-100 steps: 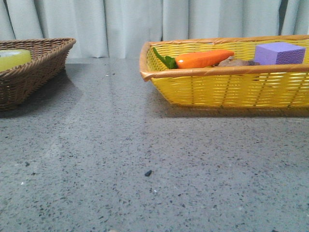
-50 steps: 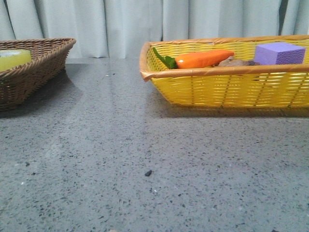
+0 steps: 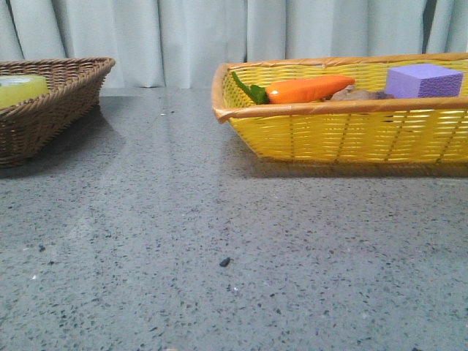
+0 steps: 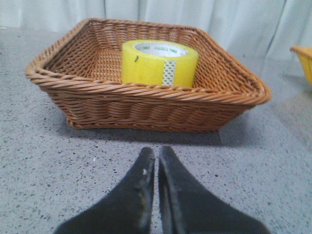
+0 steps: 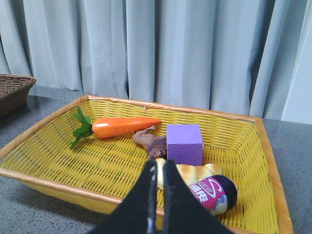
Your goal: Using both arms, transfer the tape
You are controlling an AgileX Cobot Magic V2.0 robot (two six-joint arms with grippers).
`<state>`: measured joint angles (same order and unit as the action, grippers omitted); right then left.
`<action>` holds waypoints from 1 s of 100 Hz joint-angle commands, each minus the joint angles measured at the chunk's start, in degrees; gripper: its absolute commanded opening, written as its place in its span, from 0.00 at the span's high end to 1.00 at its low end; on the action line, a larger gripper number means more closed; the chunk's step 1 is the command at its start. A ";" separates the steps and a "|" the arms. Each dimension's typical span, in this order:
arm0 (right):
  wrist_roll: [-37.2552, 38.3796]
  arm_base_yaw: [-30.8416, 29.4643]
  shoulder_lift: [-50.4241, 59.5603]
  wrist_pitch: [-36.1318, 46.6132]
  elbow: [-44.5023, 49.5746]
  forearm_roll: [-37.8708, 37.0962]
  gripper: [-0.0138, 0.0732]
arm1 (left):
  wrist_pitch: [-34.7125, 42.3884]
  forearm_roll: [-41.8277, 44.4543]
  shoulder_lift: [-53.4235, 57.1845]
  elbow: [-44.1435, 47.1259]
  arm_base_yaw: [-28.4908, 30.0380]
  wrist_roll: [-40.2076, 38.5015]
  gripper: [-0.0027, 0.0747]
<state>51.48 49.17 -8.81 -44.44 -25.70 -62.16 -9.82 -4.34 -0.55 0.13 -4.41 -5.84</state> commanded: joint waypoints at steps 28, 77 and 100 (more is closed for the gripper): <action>-0.09 -0.04 -0.70 1.74 -1.24 -3.39 0.92 | -5.49 6.67 2.62 0.65 0.04 -5.01 0.99; -0.09 -0.04 -0.70 1.74 -1.24 -3.39 0.92 | -7.08 6.91 2.62 0.65 0.04 -5.01 0.99; -0.09 -0.04 -0.70 1.74 -1.24 -3.39 0.92 | -7.08 6.91 2.62 0.65 0.04 -5.01 0.99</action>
<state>51.48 49.17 -8.81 -44.50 -25.62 -62.20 -19.22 2.36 0.34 0.15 -4.41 -10.32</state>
